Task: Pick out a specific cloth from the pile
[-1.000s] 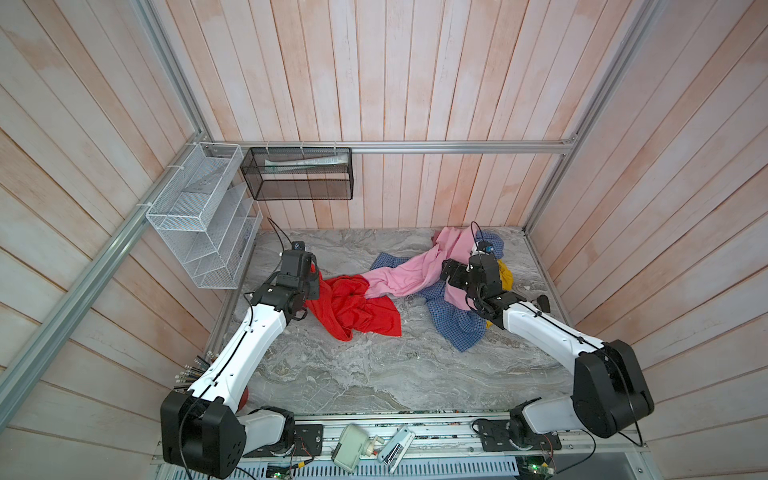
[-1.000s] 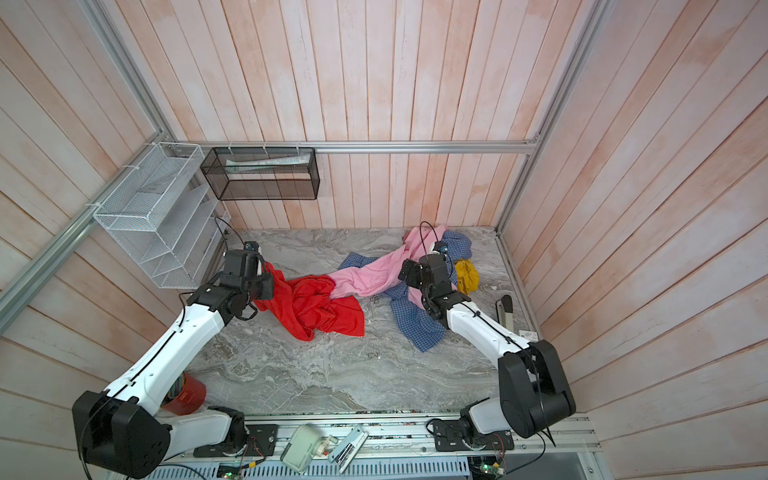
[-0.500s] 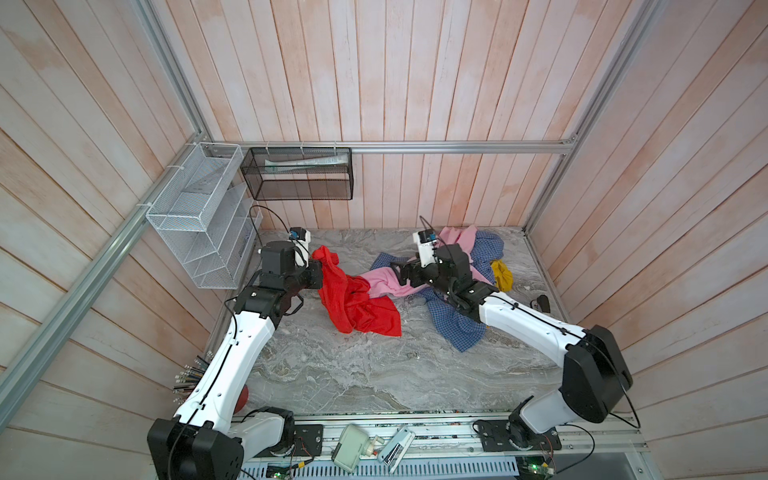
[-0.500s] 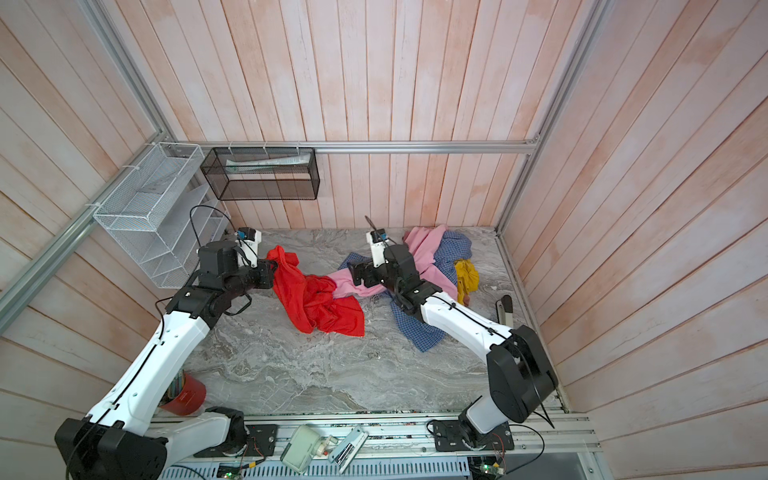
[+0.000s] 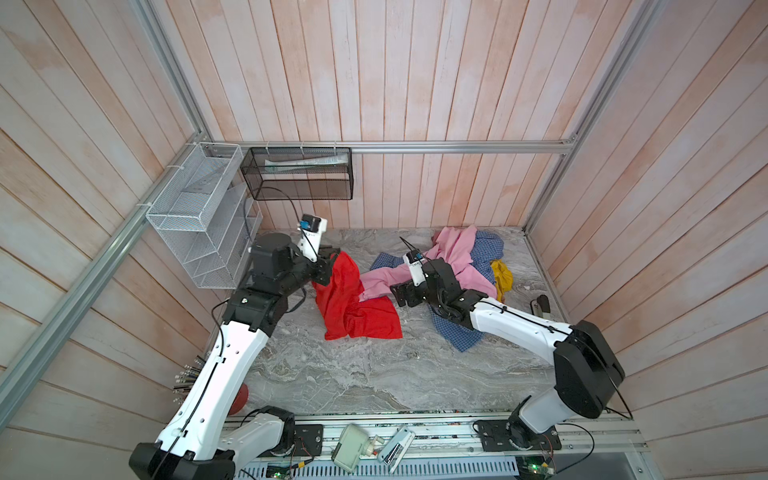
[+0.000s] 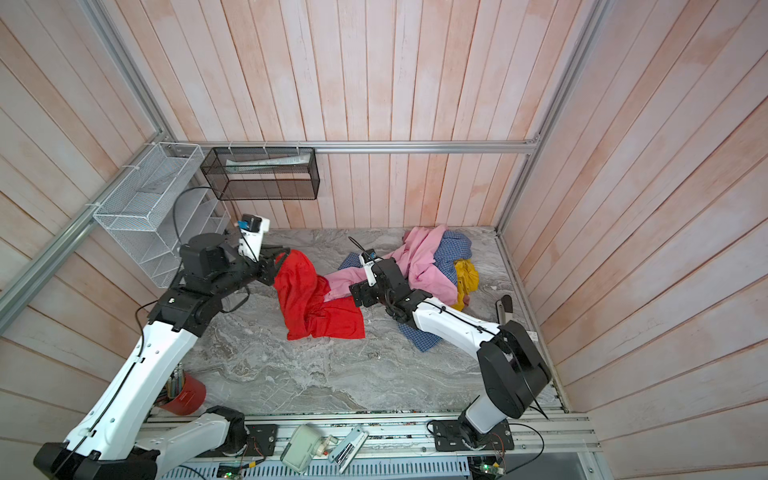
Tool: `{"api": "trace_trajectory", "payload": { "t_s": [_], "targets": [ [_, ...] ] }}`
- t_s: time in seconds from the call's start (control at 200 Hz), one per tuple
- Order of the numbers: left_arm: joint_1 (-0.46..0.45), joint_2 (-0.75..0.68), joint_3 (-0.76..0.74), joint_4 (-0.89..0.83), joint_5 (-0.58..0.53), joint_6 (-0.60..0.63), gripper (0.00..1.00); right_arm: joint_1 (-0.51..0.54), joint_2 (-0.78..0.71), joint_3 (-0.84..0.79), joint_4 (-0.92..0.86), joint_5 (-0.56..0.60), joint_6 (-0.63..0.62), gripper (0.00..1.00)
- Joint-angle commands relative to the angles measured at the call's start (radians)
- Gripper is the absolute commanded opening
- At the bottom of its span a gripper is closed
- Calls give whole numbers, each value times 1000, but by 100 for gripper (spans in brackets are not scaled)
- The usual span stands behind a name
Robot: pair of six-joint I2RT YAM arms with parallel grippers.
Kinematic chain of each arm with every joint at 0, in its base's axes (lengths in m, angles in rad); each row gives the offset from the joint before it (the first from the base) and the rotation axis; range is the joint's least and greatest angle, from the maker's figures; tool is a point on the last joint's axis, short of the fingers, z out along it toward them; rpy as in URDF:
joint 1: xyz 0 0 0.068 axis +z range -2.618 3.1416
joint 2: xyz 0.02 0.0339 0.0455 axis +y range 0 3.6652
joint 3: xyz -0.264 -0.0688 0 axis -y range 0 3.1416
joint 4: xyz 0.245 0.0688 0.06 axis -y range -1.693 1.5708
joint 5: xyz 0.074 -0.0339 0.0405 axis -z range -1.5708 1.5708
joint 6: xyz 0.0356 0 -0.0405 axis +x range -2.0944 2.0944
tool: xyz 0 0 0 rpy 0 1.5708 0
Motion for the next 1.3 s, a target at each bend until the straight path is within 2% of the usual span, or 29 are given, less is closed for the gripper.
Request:
{"api": "trace_trajectory", "payload": {
  "t_s": [0.0,0.125,0.215,0.265,0.34,0.425,0.52,0.75,0.96,1.19,1.295],
  "targets": [
    [-80,56,-88,-2,74,63,18,-7,-42,-11,-35,47,20,92],
    [-193,117,-162,11,20,71,18,-15,-64,-32,-75,121,39,92],
    [-221,165,-185,16,-124,4,11,-31,-87,-56,-61,119,66,92],
    [-211,165,-184,16,-190,-39,11,-38,-95,-61,-61,118,73,93],
    [-174,134,-199,42,-238,-104,25,-42,-94,-63,-76,125,80,93],
    [-110,107,-225,65,-227,-154,57,-42,-83,-58,-96,133,82,93],
    [-100,127,-229,31,-157,-87,70,-44,-73,-50,-113,145,86,94],
    [-114,319,-185,-95,-71,-11,77,-46,-60,-45,-108,140,94,95],
    [-228,449,-153,-108,-174,49,82,-45,-53,-48,-115,143,98,96],
    [-330,577,-152,-83,-277,2,82,-47,-63,-66,-119,153,110,96],
    [-382,684,-113,-107,-401,-32,82,-48,-60,-62,-127,158,103,96]
  ]
}}
